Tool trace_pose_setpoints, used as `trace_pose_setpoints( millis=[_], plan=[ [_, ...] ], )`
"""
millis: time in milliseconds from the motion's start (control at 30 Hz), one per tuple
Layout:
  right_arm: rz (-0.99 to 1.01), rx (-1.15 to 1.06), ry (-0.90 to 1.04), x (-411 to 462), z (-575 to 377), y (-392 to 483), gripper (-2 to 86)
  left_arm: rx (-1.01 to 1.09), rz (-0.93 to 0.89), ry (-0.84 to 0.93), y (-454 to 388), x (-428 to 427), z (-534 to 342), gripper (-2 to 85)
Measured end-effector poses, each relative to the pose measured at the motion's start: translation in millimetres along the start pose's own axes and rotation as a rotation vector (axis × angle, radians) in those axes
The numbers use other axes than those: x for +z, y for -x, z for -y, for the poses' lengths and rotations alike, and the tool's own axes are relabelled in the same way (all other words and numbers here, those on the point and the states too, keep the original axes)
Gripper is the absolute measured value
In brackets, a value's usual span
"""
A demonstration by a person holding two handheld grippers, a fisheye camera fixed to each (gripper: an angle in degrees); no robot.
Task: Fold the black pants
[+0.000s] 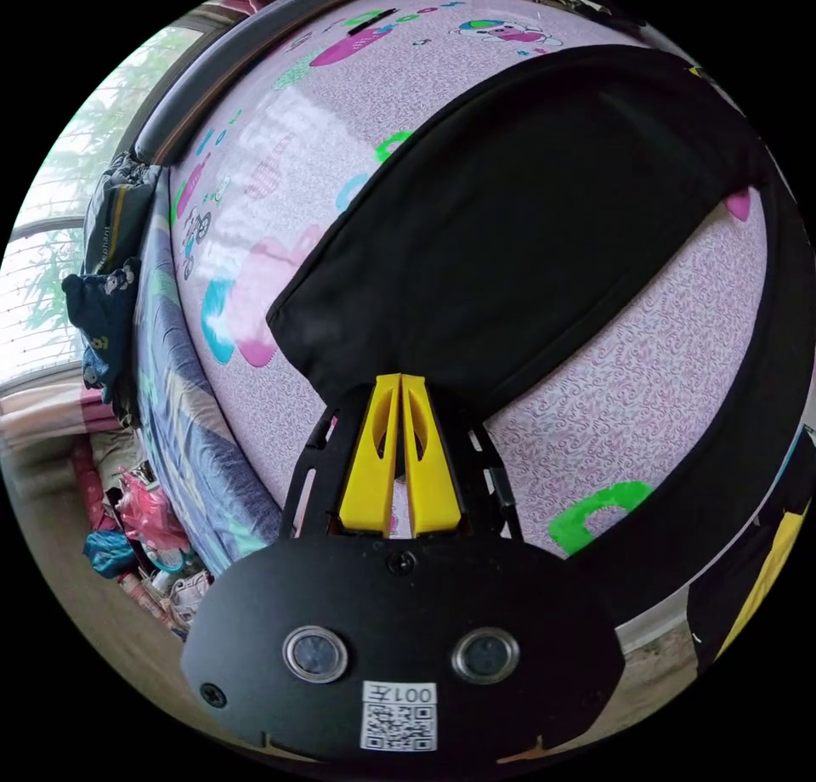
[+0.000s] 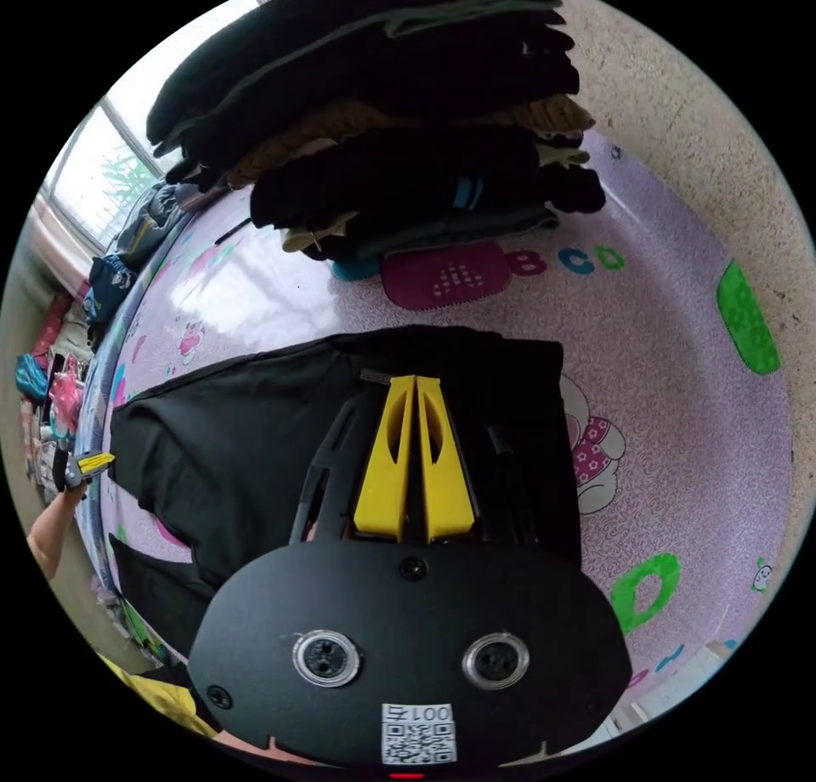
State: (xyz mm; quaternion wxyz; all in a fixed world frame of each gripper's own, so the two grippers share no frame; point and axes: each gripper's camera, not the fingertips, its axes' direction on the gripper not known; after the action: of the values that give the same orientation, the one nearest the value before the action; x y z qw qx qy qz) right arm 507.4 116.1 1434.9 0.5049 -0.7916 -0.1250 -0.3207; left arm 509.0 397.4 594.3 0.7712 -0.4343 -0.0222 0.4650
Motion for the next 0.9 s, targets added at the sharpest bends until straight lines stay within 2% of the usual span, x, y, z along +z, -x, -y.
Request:
trace_pose_setpoints(
  millis=[100,200,267,333,433,533,667,833,900],
  plan=[
    [0.011,-0.036,-0.055,-13,0,11,0.2,-0.008,0.039,0.024,6,13,12,-1.4],
    [0.122,-0.158,-0.099,-23,5,43,0.3,-0.058,0.063,0.023,10,18,14,-1.5],
    [0.331,-0.307,-0.075,-21,12,89,0.4,-0.084,0.056,-0.046,6,10,11,-1.5],
    [0.492,-0.420,-0.009,-11,18,133,0.4,-0.081,-0.037,-0.178,-11,-7,9,-1.5],
    [0.597,-0.569,0.108,16,22,211,0.4,0.012,-0.156,-0.334,-57,-27,21,-1.5],
    [0.573,-0.706,0.217,44,20,277,0.4,0.149,-0.170,-0.430,-111,-37,42,-1.5],
    [0.436,-0.839,0.301,72,8,329,0.3,0.245,-0.176,-0.437,-156,-26,56,-1.5],
    [0.272,-0.898,0.316,90,0,350,0.2,0.283,-0.140,-0.449,-173,-9,42,-1.4],
    [0.289,-0.855,0.305,93,3,350,0.1,0.272,-0.158,-0.458,-172,-4,37,-1.4]
  ],
)
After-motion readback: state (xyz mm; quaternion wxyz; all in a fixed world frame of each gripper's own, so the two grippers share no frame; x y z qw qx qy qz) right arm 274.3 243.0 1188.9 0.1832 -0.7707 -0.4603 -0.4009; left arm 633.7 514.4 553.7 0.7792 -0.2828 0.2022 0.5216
